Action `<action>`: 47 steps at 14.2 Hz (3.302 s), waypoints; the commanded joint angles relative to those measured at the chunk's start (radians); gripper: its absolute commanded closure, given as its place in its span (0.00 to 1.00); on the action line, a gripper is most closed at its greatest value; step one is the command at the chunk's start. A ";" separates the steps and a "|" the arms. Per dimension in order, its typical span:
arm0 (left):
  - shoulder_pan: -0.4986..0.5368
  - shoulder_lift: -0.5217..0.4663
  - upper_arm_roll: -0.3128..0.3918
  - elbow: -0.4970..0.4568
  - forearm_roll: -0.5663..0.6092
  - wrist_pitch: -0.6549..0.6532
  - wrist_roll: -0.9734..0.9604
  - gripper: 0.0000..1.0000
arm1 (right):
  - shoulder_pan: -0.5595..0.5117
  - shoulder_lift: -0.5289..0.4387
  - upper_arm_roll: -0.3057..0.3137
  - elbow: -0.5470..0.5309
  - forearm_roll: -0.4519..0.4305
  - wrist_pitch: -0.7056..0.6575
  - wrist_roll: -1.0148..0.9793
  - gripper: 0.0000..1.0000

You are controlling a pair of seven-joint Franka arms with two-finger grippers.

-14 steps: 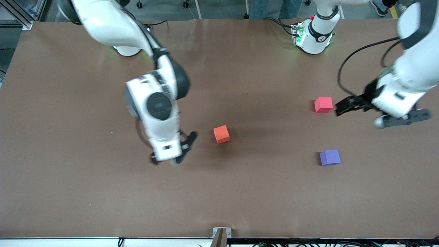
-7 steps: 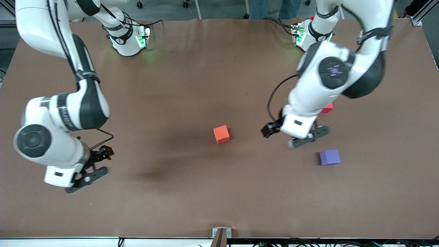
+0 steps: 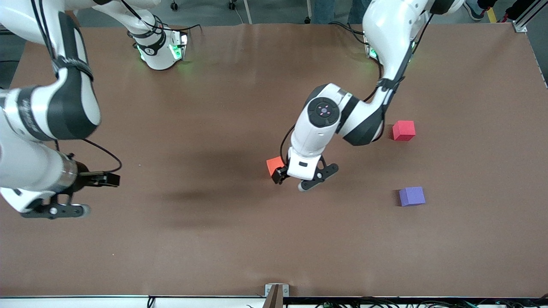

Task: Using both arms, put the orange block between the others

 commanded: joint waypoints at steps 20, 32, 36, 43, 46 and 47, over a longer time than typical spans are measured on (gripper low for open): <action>-0.231 0.198 0.131 0.044 0.163 0.017 -0.071 0.03 | -0.090 -0.542 -0.106 -0.546 0.134 0.186 -0.154 0.00; -0.202 0.145 0.137 0.033 0.162 -0.087 -0.007 0.72 | -0.078 -0.529 -0.106 -0.452 0.135 0.103 -0.153 0.00; -0.078 0.033 0.134 0.018 0.163 -0.256 0.106 0.72 | -0.066 -0.521 -0.106 -0.452 0.137 0.112 -0.151 0.00; 0.128 -0.243 0.128 -0.313 0.159 -0.226 0.419 0.71 | -0.046 -0.518 -0.109 -0.454 0.134 0.126 -0.143 0.00; 0.218 -0.303 0.126 -0.410 0.159 -0.198 0.519 0.72 | -0.047 -0.518 -0.112 -0.454 0.134 0.128 -0.146 0.00; 0.246 -0.319 0.125 -0.442 0.157 -0.180 0.563 0.72 | -0.050 -0.518 -0.112 -0.454 0.134 0.126 -0.148 0.00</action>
